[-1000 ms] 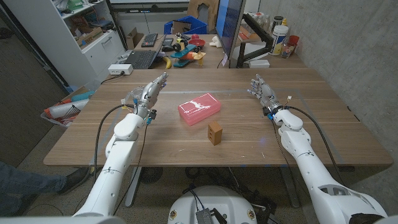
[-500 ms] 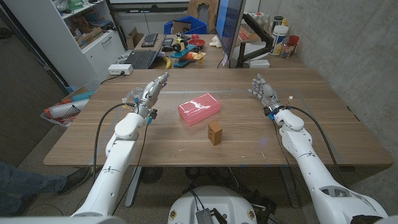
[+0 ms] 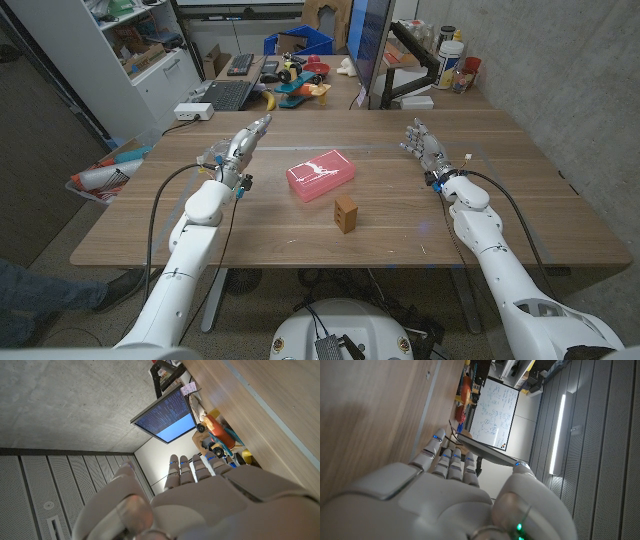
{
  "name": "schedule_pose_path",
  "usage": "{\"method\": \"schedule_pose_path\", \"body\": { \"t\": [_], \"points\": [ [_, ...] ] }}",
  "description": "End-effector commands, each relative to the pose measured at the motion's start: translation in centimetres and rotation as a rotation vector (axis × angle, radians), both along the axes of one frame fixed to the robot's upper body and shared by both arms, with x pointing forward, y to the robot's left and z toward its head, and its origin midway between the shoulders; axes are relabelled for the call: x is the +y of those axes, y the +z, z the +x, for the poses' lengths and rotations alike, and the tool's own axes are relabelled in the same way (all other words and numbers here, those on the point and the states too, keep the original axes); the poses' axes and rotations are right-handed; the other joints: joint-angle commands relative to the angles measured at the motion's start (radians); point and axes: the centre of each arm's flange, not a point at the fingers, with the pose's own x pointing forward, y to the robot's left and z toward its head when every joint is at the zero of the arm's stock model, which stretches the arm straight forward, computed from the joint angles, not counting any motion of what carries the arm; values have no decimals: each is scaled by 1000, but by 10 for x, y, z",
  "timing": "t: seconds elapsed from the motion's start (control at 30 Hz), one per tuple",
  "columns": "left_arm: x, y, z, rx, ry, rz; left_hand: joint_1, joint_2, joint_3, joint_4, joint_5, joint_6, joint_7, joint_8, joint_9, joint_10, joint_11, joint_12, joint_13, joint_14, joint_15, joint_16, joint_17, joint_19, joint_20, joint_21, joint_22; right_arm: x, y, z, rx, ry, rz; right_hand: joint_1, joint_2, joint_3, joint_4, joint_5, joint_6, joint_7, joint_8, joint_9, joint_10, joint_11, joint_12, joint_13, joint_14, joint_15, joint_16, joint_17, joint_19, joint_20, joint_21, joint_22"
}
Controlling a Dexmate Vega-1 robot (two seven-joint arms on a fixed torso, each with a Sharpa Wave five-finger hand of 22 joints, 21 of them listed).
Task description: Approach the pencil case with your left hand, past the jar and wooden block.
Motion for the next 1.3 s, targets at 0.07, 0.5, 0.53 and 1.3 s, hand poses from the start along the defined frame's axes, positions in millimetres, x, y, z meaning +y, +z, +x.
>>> {"method": "schedule_pose_path", "body": {
  "t": [0.07, 0.5, 0.53, 1.3],
  "points": [
    [0, 2, -5, -22, 63, 52, 9, 4, 0, -7, 1, 12, 0, 3, 2, 10, 1, -2, 4, 4, 2, -3, 4, -5, 7, -4, 2, 1, 2, 2, -5, 2, 6, 2, 5, 0, -5, 4, 10, 3, 4, 1, 13, 0, -1, 2, 9, 2, 0, 0, 9, -1, -8, 2],
    [-4, 8, -6, -38, 107, 109, 12, 6, 2, -12, 1, 14, 0, 4, 2, 11, -2, -3, 4, 6, 0, -3, 3, -4, 9, -10, 2, 5, 4, 4, -7, 8, 1, 2, 5, -1, -6, 4, 12, 2, 4, 1, 15, 0, -4, 2, 9, 2, -2, -1, 12, 0, -14, 2],
    [-4, 8, -6, -39, 108, 111, 12, 6, 2, -12, 1, 14, -1, 4, 2, 10, -3, -3, 4, 6, 0, -3, 3, -4, 9, -10, 2, 5, 4, 4, -7, 8, 0, 2, 5, -1, -6, 4, 12, 1, 4, 1, 15, 0, -4, 2, 8, 2, -2, -1, 12, -1, -15, 2],
    [-18, 12, -8, -54, 122, 191, 17, 9, 6, -20, 0, 18, -2, 4, 2, 16, -5, -3, 4, 8, -1, -4, 3, -1, 11, -20, 2, 6, 4, 0, -20, 9, 8, -1, 6, -3, -8, 3, 12, 1, 3, 1, 17, -1, -10, 2, 10, 2, -3, -3, 16, 0, -26, 2]
  ]
}}
